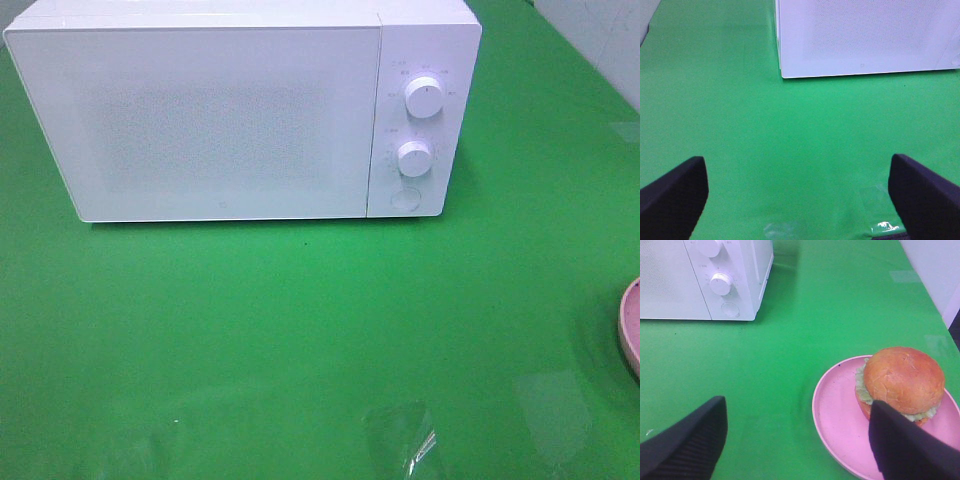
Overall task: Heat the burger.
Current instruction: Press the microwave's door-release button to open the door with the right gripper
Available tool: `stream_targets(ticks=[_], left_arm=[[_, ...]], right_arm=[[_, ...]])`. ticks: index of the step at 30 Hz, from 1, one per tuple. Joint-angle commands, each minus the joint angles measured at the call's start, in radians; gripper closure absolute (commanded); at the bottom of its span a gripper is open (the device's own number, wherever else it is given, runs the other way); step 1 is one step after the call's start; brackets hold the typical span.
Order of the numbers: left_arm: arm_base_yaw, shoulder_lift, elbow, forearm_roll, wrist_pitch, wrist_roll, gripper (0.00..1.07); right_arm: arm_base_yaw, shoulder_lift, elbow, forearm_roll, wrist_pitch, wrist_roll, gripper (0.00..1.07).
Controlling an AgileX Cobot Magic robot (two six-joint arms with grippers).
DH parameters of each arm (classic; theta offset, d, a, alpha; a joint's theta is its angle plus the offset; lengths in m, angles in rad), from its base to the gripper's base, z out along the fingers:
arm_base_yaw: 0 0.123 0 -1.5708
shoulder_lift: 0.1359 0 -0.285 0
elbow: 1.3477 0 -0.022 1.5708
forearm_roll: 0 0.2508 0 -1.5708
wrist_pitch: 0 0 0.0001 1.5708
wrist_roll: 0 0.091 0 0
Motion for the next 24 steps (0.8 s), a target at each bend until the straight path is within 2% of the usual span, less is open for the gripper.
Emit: stream_targets(ticks=[1, 16, 24], left_arm=[[0.002, -0.002, 0.000, -0.010, -0.001, -0.001, 0.17], [0.002, -0.002, 0.000, -0.010, -0.001, -0.001, 0.17], [0.002, -0.002, 0.000, -0.010, -0.001, -0.001, 0.17]], right_arm=[[-0.005, -0.026, 0.002, 0.004, -0.008, -0.009, 0.32], [-0.005, -0.026, -0.001, 0.004, -0.011, -0.009, 0.32], [-0.005, -0.015, -0.029, 0.002, -0.101, 0.012, 0.32]])
